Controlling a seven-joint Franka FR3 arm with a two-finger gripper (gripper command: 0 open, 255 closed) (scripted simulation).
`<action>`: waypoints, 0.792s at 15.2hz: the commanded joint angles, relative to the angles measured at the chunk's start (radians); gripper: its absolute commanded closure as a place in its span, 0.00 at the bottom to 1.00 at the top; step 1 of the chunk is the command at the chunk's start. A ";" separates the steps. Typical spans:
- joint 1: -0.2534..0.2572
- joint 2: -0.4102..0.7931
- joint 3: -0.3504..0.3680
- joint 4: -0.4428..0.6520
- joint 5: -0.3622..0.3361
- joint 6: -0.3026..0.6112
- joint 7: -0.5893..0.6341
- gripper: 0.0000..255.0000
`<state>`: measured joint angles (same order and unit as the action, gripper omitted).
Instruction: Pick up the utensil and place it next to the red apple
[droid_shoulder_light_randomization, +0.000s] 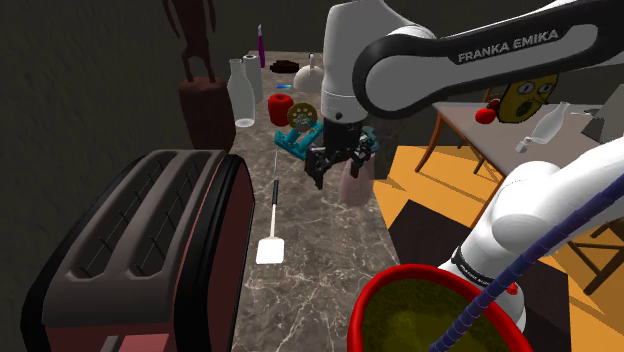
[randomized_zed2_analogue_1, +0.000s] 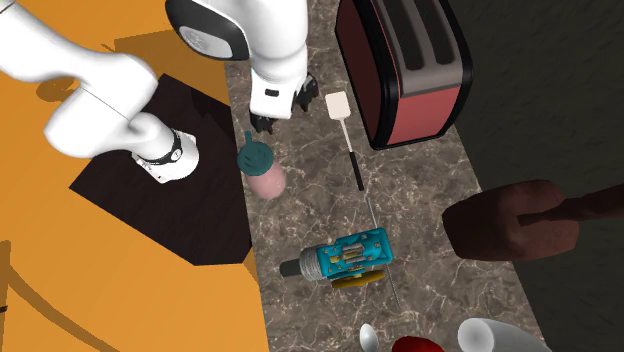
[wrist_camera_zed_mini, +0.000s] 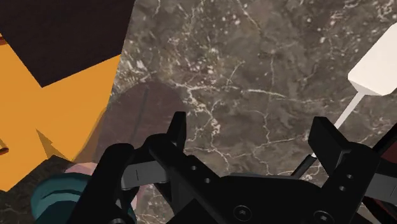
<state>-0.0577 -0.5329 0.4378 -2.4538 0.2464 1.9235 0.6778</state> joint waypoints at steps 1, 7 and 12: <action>-0.024 0.072 0.056 0.020 -0.006 0.070 0.098 0.00; -0.113 0.321 0.215 0.139 -0.128 0.223 0.424 0.00; -0.151 0.576 0.287 0.284 -0.360 0.288 0.754 0.00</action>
<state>-0.2046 -0.0168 0.7147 -2.2034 -0.0556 2.1993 1.3540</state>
